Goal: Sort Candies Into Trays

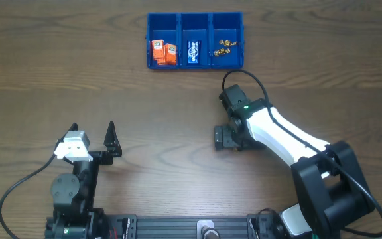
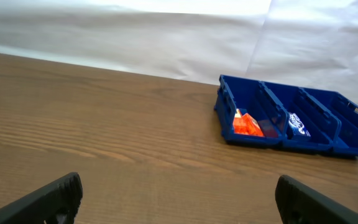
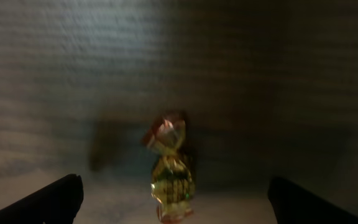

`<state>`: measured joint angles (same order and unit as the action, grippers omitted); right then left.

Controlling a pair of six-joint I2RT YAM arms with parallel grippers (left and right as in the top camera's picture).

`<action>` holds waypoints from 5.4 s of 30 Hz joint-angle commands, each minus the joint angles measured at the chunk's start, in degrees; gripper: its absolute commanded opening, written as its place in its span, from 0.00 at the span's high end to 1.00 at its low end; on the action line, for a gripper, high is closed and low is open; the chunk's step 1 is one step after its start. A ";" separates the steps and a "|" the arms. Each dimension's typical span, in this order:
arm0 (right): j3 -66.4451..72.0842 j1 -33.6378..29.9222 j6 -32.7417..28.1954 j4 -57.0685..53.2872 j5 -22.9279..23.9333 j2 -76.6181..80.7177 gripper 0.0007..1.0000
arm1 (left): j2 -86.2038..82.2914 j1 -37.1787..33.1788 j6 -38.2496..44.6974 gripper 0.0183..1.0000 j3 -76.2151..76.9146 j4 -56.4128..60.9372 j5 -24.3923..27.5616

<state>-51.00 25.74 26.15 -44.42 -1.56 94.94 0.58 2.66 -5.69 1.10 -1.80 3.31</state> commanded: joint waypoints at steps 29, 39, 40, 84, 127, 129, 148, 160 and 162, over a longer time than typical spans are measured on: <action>0.17 -0.42 2.19 1.99 0.57 2.80 0.76 | -0.37 -0.28 0.81 0.00 -0.83 -2.45 0.39; -3.45 -0.42 2.71 1.62 0.42 1.86 0.84 | -0.37 -0.28 0.81 0.00 -0.83 -2.45 0.39; -4.85 -0.42 2.27 0.98 0.46 1.44 0.85 | -0.37 -0.28 0.83 0.00 -0.83 -2.45 0.39; -72.98 -9.79 -8.66 -9.38 9.44 37.00 0.83 | -0.37 -0.28 0.81 0.00 -0.83 -2.45 0.39; -12.66 -23.58 -16.22 4.37 14.21 -34.07 0.00 | -0.37 -0.28 0.83 0.00 -0.83 -2.45 0.39; -5.18 -24.96 -16.22 8.28 14.14 -40.85 0.00 | -0.37 -0.28 0.81 0.00 -0.83 -2.45 0.39; 39.95 -25.57 -19.41 42.86 8.31 -76.91 0.00 | -0.37 -0.28 0.81 0.00 -0.83 -2.45 0.39; 49.83 -25.57 -21.79 48.92 7.78 -87.84 0.00 | -0.37 -0.28 0.83 0.00 -0.83 -2.45 0.39; 50.60 -25.59 -21.97 49.05 7.13 -89.66 0.00 | -0.37 -0.28 0.83 0.00 -0.83 -2.45 0.39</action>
<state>-2.02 -0.16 6.00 4.62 6.87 7.70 0.58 2.66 -5.69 1.10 -1.80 3.31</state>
